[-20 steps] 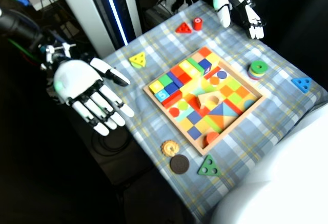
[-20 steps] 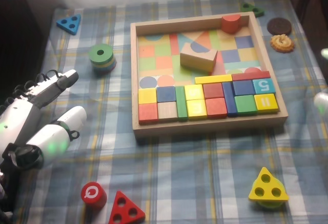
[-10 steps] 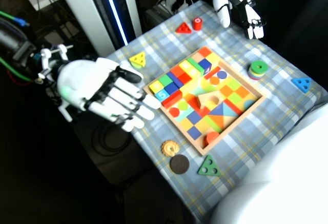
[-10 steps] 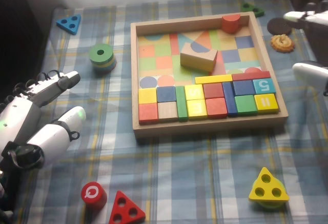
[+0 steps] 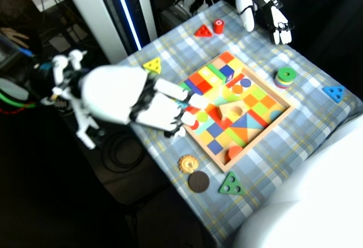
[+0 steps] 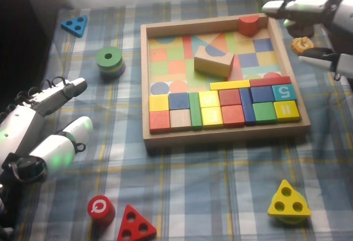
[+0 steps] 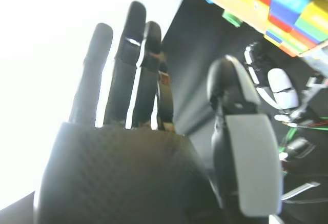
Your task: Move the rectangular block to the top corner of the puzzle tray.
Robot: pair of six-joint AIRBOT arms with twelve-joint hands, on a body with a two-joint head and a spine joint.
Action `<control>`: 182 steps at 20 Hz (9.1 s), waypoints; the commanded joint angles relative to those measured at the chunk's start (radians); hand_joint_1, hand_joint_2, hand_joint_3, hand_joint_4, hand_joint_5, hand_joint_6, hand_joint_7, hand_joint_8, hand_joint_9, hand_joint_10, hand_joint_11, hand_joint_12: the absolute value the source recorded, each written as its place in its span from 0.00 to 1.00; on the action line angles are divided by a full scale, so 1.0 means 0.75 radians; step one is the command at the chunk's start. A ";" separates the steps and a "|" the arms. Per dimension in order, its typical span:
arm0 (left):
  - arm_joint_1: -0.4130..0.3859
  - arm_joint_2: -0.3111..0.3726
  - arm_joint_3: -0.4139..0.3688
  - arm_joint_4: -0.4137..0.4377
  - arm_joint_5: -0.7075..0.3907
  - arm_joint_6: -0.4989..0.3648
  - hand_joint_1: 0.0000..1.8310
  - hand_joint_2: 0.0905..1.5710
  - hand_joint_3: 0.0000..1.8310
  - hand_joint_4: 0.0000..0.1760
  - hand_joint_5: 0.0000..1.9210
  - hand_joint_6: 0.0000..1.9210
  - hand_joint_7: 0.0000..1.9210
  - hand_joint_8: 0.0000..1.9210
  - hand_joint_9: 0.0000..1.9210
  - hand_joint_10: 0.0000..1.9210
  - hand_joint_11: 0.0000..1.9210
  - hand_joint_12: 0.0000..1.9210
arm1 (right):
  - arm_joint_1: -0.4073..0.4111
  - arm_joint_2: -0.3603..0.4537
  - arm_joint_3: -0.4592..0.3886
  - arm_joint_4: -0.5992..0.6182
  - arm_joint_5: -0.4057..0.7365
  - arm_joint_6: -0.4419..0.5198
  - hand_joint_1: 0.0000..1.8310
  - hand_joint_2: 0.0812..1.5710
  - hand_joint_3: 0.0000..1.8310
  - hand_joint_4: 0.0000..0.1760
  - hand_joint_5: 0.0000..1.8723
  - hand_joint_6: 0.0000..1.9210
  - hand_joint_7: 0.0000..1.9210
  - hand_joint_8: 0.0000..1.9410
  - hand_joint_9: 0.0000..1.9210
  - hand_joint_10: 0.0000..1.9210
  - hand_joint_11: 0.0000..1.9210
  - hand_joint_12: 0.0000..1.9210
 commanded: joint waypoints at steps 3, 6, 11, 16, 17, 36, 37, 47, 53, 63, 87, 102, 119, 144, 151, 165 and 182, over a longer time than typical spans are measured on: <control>-0.003 0.007 0.000 0.059 -0.145 -0.012 0.24 0.88 0.00 0.28 0.20 0.00 0.14 0.00 0.09 0.00 0.00 0.13 | 0.068 -0.021 0.021 -0.027 0.075 0.001 0.55 0.74 0.00 0.00 0.24 0.01 0.67 1.00 0.78 1.00 0.78 1.00; -0.001 0.006 0.000 0.058 -0.138 -0.012 0.26 0.88 0.00 0.30 0.20 0.00 0.14 0.00 0.09 0.00 0.00 0.14 | 0.120 -0.061 0.045 -0.104 0.013 0.012 0.60 0.72 0.00 0.00 0.22 0.00 0.72 1.00 0.83 1.00 0.83 1.00; 0.003 0.006 0.000 0.058 -0.138 -0.012 0.26 0.88 0.00 0.33 0.20 0.00 0.14 0.00 0.09 0.00 0.00 0.13 | 0.181 -0.173 0.218 -0.345 -0.025 0.452 0.91 0.69 0.00 0.00 0.21 0.01 0.73 1.00 0.81 1.00 0.81 1.00; 0.004 0.007 0.000 0.058 -0.138 -0.012 0.26 0.87 0.00 0.26 0.21 0.00 0.15 0.00 0.10 0.00 0.00 0.21 | 0.270 -0.209 0.245 -0.513 -0.140 0.466 0.90 0.73 0.00 0.00 0.25 0.01 0.71 1.00 0.80 1.00 0.82 1.00; 0.004 0.007 0.000 0.058 -0.138 -0.012 0.25 0.88 0.00 0.28 0.20 0.00 0.14 0.00 0.10 0.00 0.00 0.18 | 0.289 -0.213 0.250 -0.571 -0.166 0.490 0.88 0.74 0.01 0.00 0.25 0.01 0.72 1.00 0.80 1.00 0.82 1.00; -0.004 0.011 0.005 0.070 -0.099 -0.012 0.25 0.88 0.00 0.32 0.20 0.00 0.14 0.00 0.09 0.00 0.00 0.14 | 0.483 -0.367 0.491 -1.447 -0.260 1.287 0.87 0.75 0.01 0.00 0.20 0.00 0.67 1.00 0.76 1.00 0.77 1.00; -0.004 0.013 0.005 0.070 -0.098 -0.012 0.25 0.88 0.00 0.32 0.20 0.00 0.14 0.00 0.09 0.00 0.00 0.14 | 0.487 -0.368 0.490 -1.452 -0.260 1.288 0.87 0.75 0.01 0.00 0.20 0.00 0.67 1.00 0.76 1.00 0.77 1.00; -0.003 0.022 0.006 0.075 -0.091 -0.012 0.23 0.88 0.00 0.27 0.19 0.00 0.13 0.00 0.08 0.00 0.00 0.11 | 0.520 -0.391 0.489 -1.617 -0.260 1.386 0.88 0.75 0.01 0.00 0.21 0.00 0.66 1.00 0.76 1.00 0.77 1.00; -0.003 0.026 0.006 0.080 -0.088 -0.012 0.24 0.88 0.00 0.30 0.19 0.00 0.13 0.00 0.08 0.00 0.00 0.09 | 0.520 -0.413 0.496 -1.675 -0.264 1.402 0.87 0.74 0.00 0.00 0.23 0.00 0.63 1.00 0.71 1.00 0.74 1.00; 0.002 0.033 0.001 0.080 -0.091 -0.012 0.25 0.87 0.00 0.29 0.19 0.00 0.14 0.00 0.09 0.00 0.00 0.14 | 0.520 -0.415 0.523 -1.705 -0.303 1.408 0.87 0.75 0.01 0.00 0.20 0.00 0.65 1.00 0.74 1.00 0.76 1.00; 0.009 0.035 -0.005 0.078 -0.082 -0.012 0.22 0.88 0.00 0.32 0.19 0.00 0.13 0.00 0.08 0.00 0.00 0.14 | 0.520 -0.348 0.504 -1.872 -0.390 1.532 0.93 0.71 0.00 0.25 0.22 0.00 0.68 1.00 0.77 1.00 0.79 1.00; 0.009 0.035 -0.006 0.078 -0.078 -0.012 0.24 0.88 0.00 0.23 0.20 0.00 0.13 0.00 0.09 0.00 0.00 0.16 | 0.520 -0.318 0.521 -1.916 -0.450 1.551 0.96 0.71 0.00 0.45 0.22 0.00 0.59 1.00 0.69 1.00 0.73 1.00; 0.012 0.035 -0.007 0.076 -0.075 -0.012 0.24 0.88 0.00 0.27 0.19 0.00 0.13 0.00 0.08 0.00 0.00 0.13 | 0.507 -0.251 0.511 -1.976 -0.504 1.594 0.95 0.70 0.00 0.33 0.24 0.00 0.68 1.00 0.76 1.00 0.75 1.00; 0.015 0.046 -0.009 0.080 -0.070 -0.012 0.23 0.89 0.00 0.32 0.19 0.00 0.13 0.00 0.09 0.00 0.00 0.13 | 0.669 -0.226 0.359 -2.190 -0.493 1.733 0.97 0.70 0.00 0.43 0.21 0.01 0.61 1.00 0.73 1.00 0.76 1.00; 0.015 0.057 -0.013 0.081 -0.067 -0.012 0.24 0.88 0.00 0.23 0.20 0.00 0.14 0.00 0.10 0.00 0.00 0.15 | 0.632 -0.206 0.349 -2.250 -0.494 1.773 0.98 0.67 0.00 0.22 0.22 0.00 0.64 1.00 0.75 1.00 0.76 1.00; 0.016 0.054 -0.007 0.081 -0.043 -0.012 0.24 0.88 0.00 0.21 0.20 0.00 0.14 0.00 0.09 0.00 0.00 0.12 | 0.613 -0.199 0.377 -2.306 -0.500 1.837 0.93 0.70 0.01 0.19 0.21 0.00 0.69 1.00 0.79 1.00 0.81 1.00; 0.016 0.054 -0.013 0.081 -0.042 -0.012 0.24 0.88 0.00 0.18 0.20 0.00 0.13 0.00 0.08 0.00 0.00 0.17 | 0.579 -0.196 0.436 -2.340 -0.542 1.857 0.95 0.69 0.00 0.05 0.20 0.00 0.68 1.00 0.77 1.00 0.79 1.00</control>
